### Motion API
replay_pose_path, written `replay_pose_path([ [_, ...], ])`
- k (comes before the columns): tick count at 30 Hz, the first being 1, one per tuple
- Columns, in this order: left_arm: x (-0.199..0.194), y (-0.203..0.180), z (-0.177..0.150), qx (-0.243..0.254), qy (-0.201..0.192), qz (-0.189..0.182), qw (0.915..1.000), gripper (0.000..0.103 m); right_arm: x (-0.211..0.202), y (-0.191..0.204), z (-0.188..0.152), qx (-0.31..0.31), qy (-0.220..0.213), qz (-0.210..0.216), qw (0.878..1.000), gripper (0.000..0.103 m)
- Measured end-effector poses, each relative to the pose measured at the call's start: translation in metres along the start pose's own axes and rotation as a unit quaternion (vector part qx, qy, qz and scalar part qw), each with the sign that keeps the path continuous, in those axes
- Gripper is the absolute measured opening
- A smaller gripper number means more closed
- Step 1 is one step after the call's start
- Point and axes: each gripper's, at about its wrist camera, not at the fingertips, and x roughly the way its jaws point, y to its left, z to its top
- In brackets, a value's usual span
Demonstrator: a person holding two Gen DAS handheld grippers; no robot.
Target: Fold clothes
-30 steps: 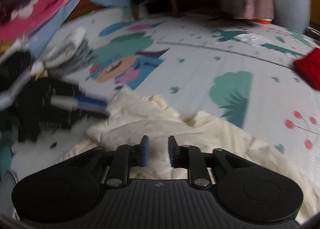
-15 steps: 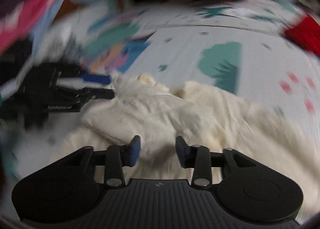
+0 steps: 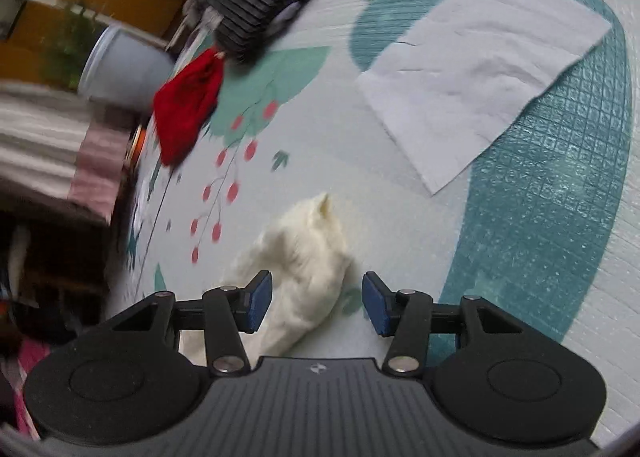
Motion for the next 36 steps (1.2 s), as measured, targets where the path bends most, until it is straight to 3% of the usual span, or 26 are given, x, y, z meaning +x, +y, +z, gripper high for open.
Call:
replay_pose_path([
  [5,0.002,-0.002,0.002,-0.008,0.000,-0.005,1.0000,0.043,0.020,-0.009,0.005,0.054,0.022,0.024,0.998,0.052],
  [10,0.004,-0.003,0.000,-0.020,0.007,-0.008,0.9997,0.043,0.025,-0.012,0.002,0.107,0.015,0.044,0.993,0.059],
  [11,0.004,-0.004,0.000,-0.020,0.009,-0.009,0.9997,0.043,0.025,-0.012,0.002,0.106,0.015,0.044,0.993,0.058],
  [12,0.005,-0.005,-0.001,-0.019,0.010,-0.010,0.9997,0.043,0.025,-0.011,0.002,0.099,0.013,0.041,0.994,0.040],
  [13,0.004,-0.005,-0.001,-0.019,0.010,-0.011,0.9997,0.043,0.026,-0.008,0.002,0.081,0.012,0.030,0.996,0.022],
  [14,0.004,-0.006,-0.002,-0.019,0.010,-0.012,0.9997,0.043,0.025,-0.003,0.002,0.055,0.010,0.021,0.998,0.014],
  [18,0.000,-0.007,-0.001,-0.029,0.008,-0.020,0.9993,0.043,0.011,0.027,0.000,-0.055,-0.010,0.015,0.998,0.014],
  [21,0.000,-0.002,0.000,-0.061,0.012,-0.038,0.9973,0.043,-0.009,0.070,-0.011,-0.168,-0.028,0.043,0.985,0.014],
  [23,0.002,0.005,0.002,-0.108,0.011,-0.056,0.9925,0.043,-0.019,0.108,-0.029,-0.264,-0.033,0.071,0.961,0.014],
  [25,0.002,0.013,0.004,-0.160,0.006,-0.076,0.9842,0.043,-0.022,0.143,-0.052,-0.359,-0.030,0.102,0.927,0.014],
  [26,0.002,0.016,0.006,-0.187,0.002,-0.088,0.9785,0.043,-0.023,0.160,-0.069,-0.412,-0.024,0.117,0.903,0.013],
  [29,0.005,0.022,0.010,-0.253,-0.003,-0.120,0.9600,0.048,-0.011,0.193,-0.131,-0.562,0.000,0.136,0.816,0.014],
  [33,0.014,0.025,0.005,-0.327,0.001,-0.157,0.9321,0.051,0.017,0.196,-0.209,-0.697,0.058,0.126,0.704,0.030],
  [34,0.018,0.024,0.003,-0.341,0.005,-0.165,0.9253,0.051,0.016,0.192,-0.221,-0.718,0.063,0.130,0.681,0.033],
  [35,0.022,0.022,0.002,-0.348,0.010,-0.171,0.9219,0.051,0.012,0.189,-0.229,-0.729,0.061,0.133,0.669,0.041],
  [36,0.026,0.020,0.001,-0.350,0.015,-0.175,0.9201,0.051,0.007,0.185,-0.231,-0.728,0.060,0.134,0.670,0.050],
])
